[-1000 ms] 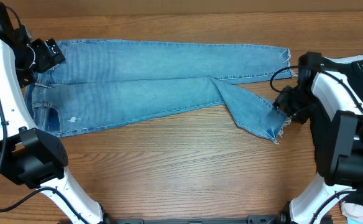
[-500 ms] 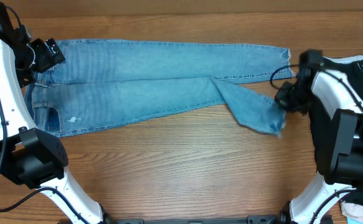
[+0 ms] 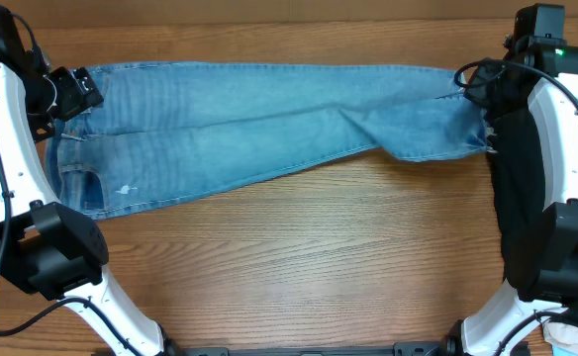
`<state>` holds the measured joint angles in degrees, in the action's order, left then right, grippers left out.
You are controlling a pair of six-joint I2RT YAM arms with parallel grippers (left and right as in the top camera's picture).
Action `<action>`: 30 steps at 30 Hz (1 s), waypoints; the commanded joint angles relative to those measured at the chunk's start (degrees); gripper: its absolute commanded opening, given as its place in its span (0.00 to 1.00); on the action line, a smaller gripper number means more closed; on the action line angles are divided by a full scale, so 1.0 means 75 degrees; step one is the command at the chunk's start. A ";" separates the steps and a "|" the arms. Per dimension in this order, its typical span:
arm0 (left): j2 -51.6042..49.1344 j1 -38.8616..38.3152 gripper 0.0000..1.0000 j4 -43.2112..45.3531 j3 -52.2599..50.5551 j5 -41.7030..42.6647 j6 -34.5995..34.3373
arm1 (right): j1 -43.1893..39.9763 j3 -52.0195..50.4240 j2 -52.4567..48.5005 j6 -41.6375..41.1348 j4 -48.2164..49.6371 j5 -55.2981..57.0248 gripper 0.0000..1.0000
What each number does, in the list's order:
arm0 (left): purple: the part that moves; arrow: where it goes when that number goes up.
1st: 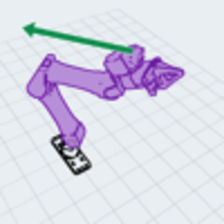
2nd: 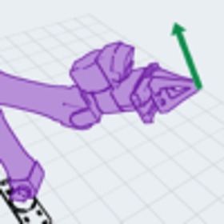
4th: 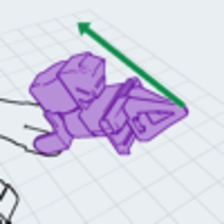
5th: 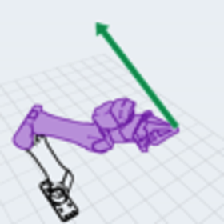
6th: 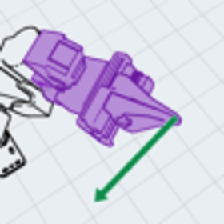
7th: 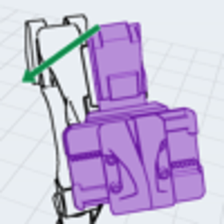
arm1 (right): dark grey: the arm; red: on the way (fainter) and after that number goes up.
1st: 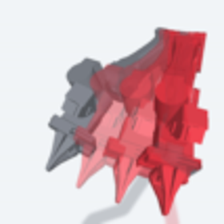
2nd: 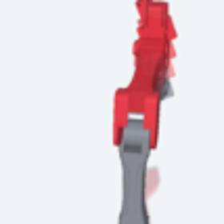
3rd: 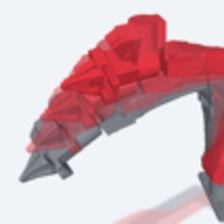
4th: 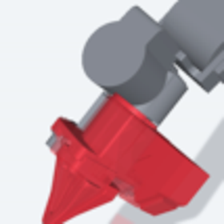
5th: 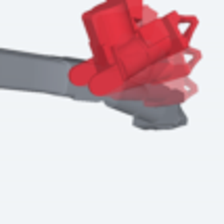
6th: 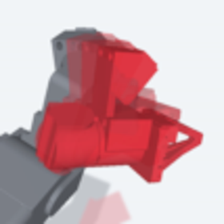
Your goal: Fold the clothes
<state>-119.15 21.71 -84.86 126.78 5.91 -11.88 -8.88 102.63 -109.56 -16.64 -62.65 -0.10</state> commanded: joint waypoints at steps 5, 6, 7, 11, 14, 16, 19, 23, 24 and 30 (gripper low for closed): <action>-0.0073 -0.0055 1.00 -0.0023 -0.0140 -0.0079 -0.0073 | -0.0070 0.0009 -0.0804 0.0659 0.0329 0.0694 0.04; -0.0073 -0.0055 1.00 -0.0087 -0.0152 -0.0079 -0.0073 | -0.0070 0.0009 -0.1026 0.0670 0.0411 0.0697 0.04; -0.0073 -0.0052 1.00 -0.0143 -0.0268 -0.0248 -0.0082 | -0.0070 0.0009 -0.1198 0.0697 0.0504 0.0697 0.14; -0.0073 0.0093 1.00 0.0064 -0.1032 -0.1259 -0.0396 | -0.0070 0.0032 -0.1154 0.0956 0.0638 0.0691 0.42; -0.0073 0.0714 1.00 0.0816 -0.1970 -0.0831 -0.0286 | -0.0070 0.0032 -0.1131 0.1209 0.0443 0.0694 0.52; -0.0073 0.1195 0.99 0.1306 -0.2570 0.0029 0.0580 | -0.0070 0.0032 -0.1131 0.1227 0.0291 0.0691 0.52; -0.0073 0.1641 0.95 0.1897 -0.3273 0.0586 0.1052 | -0.0070 0.0032 -0.1131 0.1227 0.0111 0.0460 0.52; -0.0076 0.1784 0.95 0.2716 -0.4118 0.1037 0.1425 | -0.0070 0.0032 -0.1131 0.1227 0.0032 0.0335 0.53; -0.0076 0.1763 0.95 0.2859 -0.4287 0.1102 0.1437 | -0.0070 0.0032 -0.1131 0.1227 0.0020 0.0315 0.53; -0.0076 0.1711 0.50 0.3765 -0.5470 0.1364 0.1588 | -0.0070 0.0032 -0.1131 0.1227 -0.0396 0.0289 0.52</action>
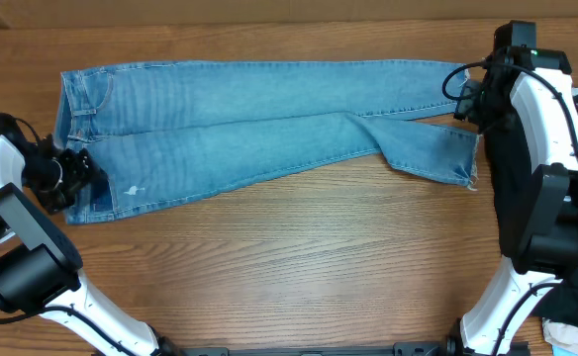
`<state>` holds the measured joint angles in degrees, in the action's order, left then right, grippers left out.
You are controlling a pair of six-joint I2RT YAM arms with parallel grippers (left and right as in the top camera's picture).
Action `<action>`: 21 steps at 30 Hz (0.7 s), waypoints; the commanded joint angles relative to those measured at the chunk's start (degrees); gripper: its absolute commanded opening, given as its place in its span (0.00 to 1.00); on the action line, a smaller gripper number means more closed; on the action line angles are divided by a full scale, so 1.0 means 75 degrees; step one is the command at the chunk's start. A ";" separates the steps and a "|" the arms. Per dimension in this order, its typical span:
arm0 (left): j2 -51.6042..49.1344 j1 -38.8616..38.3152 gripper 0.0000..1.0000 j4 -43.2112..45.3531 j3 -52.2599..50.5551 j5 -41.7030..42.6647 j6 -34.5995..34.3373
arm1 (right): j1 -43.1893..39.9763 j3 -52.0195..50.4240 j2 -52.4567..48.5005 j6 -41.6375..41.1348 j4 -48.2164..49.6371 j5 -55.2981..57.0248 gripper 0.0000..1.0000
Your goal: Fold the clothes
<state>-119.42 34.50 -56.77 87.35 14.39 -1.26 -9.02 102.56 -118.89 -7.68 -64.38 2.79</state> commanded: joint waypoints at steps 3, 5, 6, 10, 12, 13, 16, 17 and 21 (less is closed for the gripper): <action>-0.0035 0.0137 0.21 -0.0364 0.0152 0.0230 0.0152 | -0.0052 0.0041 0.0114 0.0079 -0.0775 -0.0848 0.51; -0.0035 0.0178 0.20 -0.0673 0.0577 0.0233 0.0146 | -0.0050 0.0038 0.0114 0.0405 -0.1055 -0.1562 0.51; -0.0035 0.0178 0.20 -0.0863 0.0839 0.0230 0.0149 | -0.0050 0.0012 0.0114 0.0411 -0.1221 -0.1649 0.50; -0.0035 0.0178 0.15 -0.1341 0.1550 -0.0064 0.0172 | -0.0050 -0.0970 0.0108 0.0402 -0.0562 -0.1577 0.10; -0.0038 0.0178 0.12 -0.1373 0.1545 -0.0166 0.0175 | -0.0050 -0.1801 0.0105 0.0405 0.0571 -0.1236 0.04; -0.0038 0.0178 0.10 -0.1373 0.1545 -0.0216 0.0175 | -0.0050 -0.2078 0.0105 0.0408 0.1043 -0.1180 0.04; -0.0038 0.0219 0.04 -0.1367 0.1545 -0.1043 0.0090 | -0.0050 -0.2975 0.0099 0.0402 0.2518 -0.1180 0.04; -0.0038 0.0224 0.04 -0.1335 0.1545 -0.1300 0.0047 | -0.0050 -0.3212 0.0058 0.0402 0.2882 -0.1131 0.04; -0.0038 0.0353 0.04 -0.1035 0.1547 -0.2194 -0.0026 | -0.0067 -0.3590 -0.0224 0.0402 0.3786 0.0009 0.04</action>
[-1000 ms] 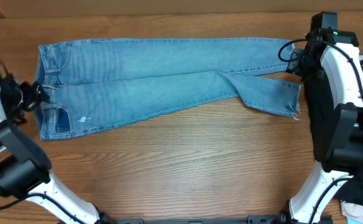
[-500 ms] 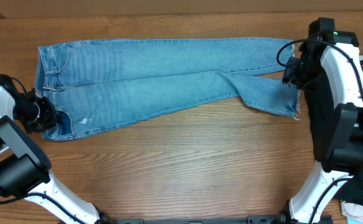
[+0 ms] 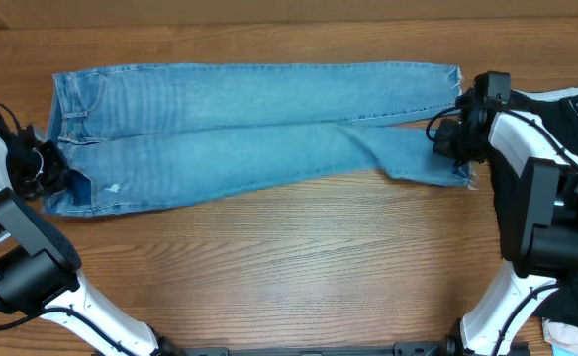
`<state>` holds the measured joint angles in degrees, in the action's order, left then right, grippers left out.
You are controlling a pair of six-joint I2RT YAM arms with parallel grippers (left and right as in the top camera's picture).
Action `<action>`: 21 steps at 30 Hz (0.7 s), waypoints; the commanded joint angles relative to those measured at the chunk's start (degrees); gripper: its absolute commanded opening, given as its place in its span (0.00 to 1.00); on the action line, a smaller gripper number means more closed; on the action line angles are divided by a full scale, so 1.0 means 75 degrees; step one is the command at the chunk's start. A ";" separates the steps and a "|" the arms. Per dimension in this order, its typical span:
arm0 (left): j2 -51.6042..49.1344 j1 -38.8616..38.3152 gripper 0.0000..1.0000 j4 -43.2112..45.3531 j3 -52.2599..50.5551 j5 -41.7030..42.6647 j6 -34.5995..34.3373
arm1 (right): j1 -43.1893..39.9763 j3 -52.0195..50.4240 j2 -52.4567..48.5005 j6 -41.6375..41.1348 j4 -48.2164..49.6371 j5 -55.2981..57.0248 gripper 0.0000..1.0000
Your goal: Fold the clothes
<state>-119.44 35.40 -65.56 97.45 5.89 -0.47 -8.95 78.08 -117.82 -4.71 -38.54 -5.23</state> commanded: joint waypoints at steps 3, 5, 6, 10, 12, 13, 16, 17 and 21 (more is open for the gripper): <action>-0.0064 0.0358 0.04 0.0187 0.0201 -0.1300 -0.0105 | -0.0125 -0.0326 -0.0367 0.0009 0.0860 0.1183 0.04; -0.0236 0.0455 0.04 0.0073 0.0192 -0.1343 -0.0105 | -0.0149 -0.0326 -0.0367 0.0015 0.1148 0.1556 0.04; -0.0420 0.0495 0.04 -0.0050 0.0184 -0.1469 -0.0111 | -0.0154 -0.0326 -0.0367 0.0038 0.1244 0.1743 0.04; -0.1378 0.0530 0.04 -0.0557 0.0184 -0.1638 -0.0358 | -0.0175 -0.0329 -0.0367 0.0035 0.1148 0.1754 0.04; -0.1725 0.0530 0.05 -0.0764 0.0184 -0.1644 -0.0542 | -0.0175 -0.0326 -0.0367 0.0032 0.0970 0.1754 0.04; -0.1754 0.0530 0.09 -0.0813 0.0187 -0.1644 -0.0574 | -0.0175 -0.0315 -0.0361 0.0032 0.0915 0.1754 0.04; -0.1585 0.0536 0.70 -0.0982 0.0204 -0.1702 -0.0976 | -0.0181 -0.0201 -0.0294 0.0026 0.0627 0.1728 0.04; -0.1486 0.0536 0.78 -0.1072 0.0286 -0.1687 -0.1081 | -0.0181 -0.0050 -0.0245 0.0009 0.0417 0.1623 0.04; -0.0804 0.0469 0.84 -0.1498 0.1349 -0.0679 -0.1142 | -0.0166 0.1096 0.0341 0.0041 -0.0708 0.0335 0.25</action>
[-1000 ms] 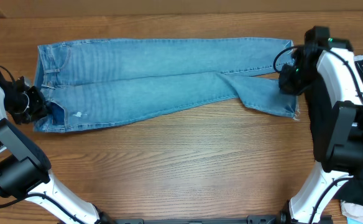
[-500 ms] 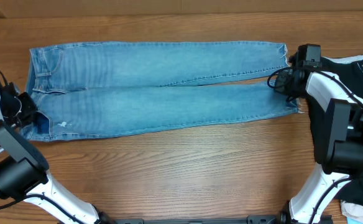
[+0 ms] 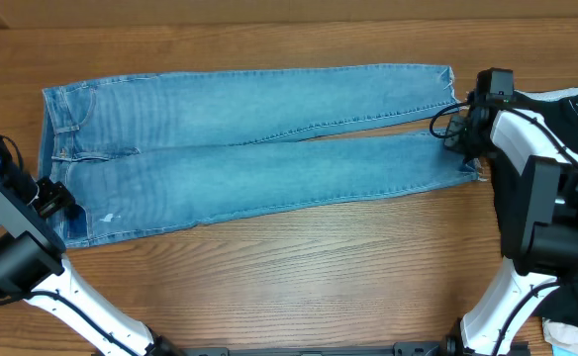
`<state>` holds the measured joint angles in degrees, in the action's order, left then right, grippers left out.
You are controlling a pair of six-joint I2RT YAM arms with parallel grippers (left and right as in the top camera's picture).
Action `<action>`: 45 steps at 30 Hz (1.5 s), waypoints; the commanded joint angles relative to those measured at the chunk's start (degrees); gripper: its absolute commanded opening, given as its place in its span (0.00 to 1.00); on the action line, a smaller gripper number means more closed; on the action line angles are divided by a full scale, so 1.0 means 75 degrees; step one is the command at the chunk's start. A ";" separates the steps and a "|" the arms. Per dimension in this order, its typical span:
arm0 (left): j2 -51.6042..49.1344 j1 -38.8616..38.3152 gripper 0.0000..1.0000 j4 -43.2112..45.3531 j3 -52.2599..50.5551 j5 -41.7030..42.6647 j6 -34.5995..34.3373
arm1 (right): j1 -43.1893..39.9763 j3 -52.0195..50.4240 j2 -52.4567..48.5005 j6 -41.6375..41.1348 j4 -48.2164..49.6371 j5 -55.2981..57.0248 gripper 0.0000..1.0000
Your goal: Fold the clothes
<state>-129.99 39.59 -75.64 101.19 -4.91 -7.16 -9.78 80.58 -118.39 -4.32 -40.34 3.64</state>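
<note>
A pair of light blue jeans (image 3: 249,138) lies flat across the far half of the wooden table (image 3: 289,277), waist to the left and both legs running right. The far leg is straight. The near leg slants slightly and lies smooth. My left gripper (image 3: 57,201) sits at the near-left corner of the waist, shut on the denim. My right gripper (image 3: 464,148) is at the hem of the near leg, shut on its edge. The fingertips of both are partly hidden by the arms.
A pile of dark clothing lies at the right edge behind my right arm. A pale item (image 3: 571,341) shows at the bottom right corner. The arm bases stand at the near left and near right.
The near leg was kinked near the hem and is now pulled straight and smooth. The waist has shifted left and toward the near edge with my left gripper. My right gripper holds about the same place.
At first both grippers held the jeans at the far edge, with the near leg bunched at the right. Then the left gripper was at the near waist corner and the right one at the hems. The jeans have since spread out flat.
</note>
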 commanded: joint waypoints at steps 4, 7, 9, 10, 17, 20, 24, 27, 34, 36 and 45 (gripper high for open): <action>0.1402 -0.0373 0.86 -0.0041 0.1582 0.1868 -0.0251 | -0.0041 0.1320 0.0836 -0.0015 -0.1349 -0.2238 0.33; 0.1696 -0.0924 0.77 0.0271 0.1760 0.2002 -0.0245 | 0.0134 0.1253 0.0854 -0.0009 -0.1877 -0.2908 0.24; 0.1591 -0.1250 0.50 0.0554 0.1705 0.2002 -0.0224 | 0.0364 0.1253 0.0854 -0.0009 -0.2084 -0.2908 0.04; 0.1501 -0.1411 0.23 0.0723 0.1644 0.1996 -0.0213 | 0.0545 0.1253 0.0854 -0.0006 -0.2136 -0.2906 0.04; 0.0408 -0.2101 0.04 0.1431 0.1565 0.1982 -0.0015 | 0.2130 0.1250 0.0382 0.0268 -0.2104 -0.2900 0.04; -0.0006 -0.2136 0.04 0.1521 0.1565 0.1897 0.0105 | 0.2795 0.1250 -0.0149 0.0635 -0.1941 -0.2806 0.04; -0.0498 -0.2133 0.04 0.1489 0.1565 0.1387 0.0125 | 0.3095 0.1250 -0.0560 0.0638 -0.1737 -0.2308 0.04; -0.0781 -0.2133 0.04 0.1600 0.1550 0.1335 0.0131 | 0.3110 0.1250 -0.0839 0.0638 -0.1705 -0.2162 0.04; -0.1749 -0.2139 0.04 0.2171 0.1542 0.0968 0.0306 | 0.3110 0.1250 -0.1300 0.0542 -0.2261 -0.1457 0.04; -0.1862 -0.2148 0.04 0.2602 0.1542 0.0970 0.0577 | 0.3086 0.1250 -0.1300 0.0364 -0.2640 -0.1067 0.04; -0.1865 -0.2200 0.04 0.4130 0.1559 0.1105 0.0921 | 0.3057 0.1329 -0.1186 -0.0172 -0.3086 -0.1043 0.04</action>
<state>-138.89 23.53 -47.53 114.04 4.40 -2.70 13.63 91.22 -125.10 -3.29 -62.70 -9.39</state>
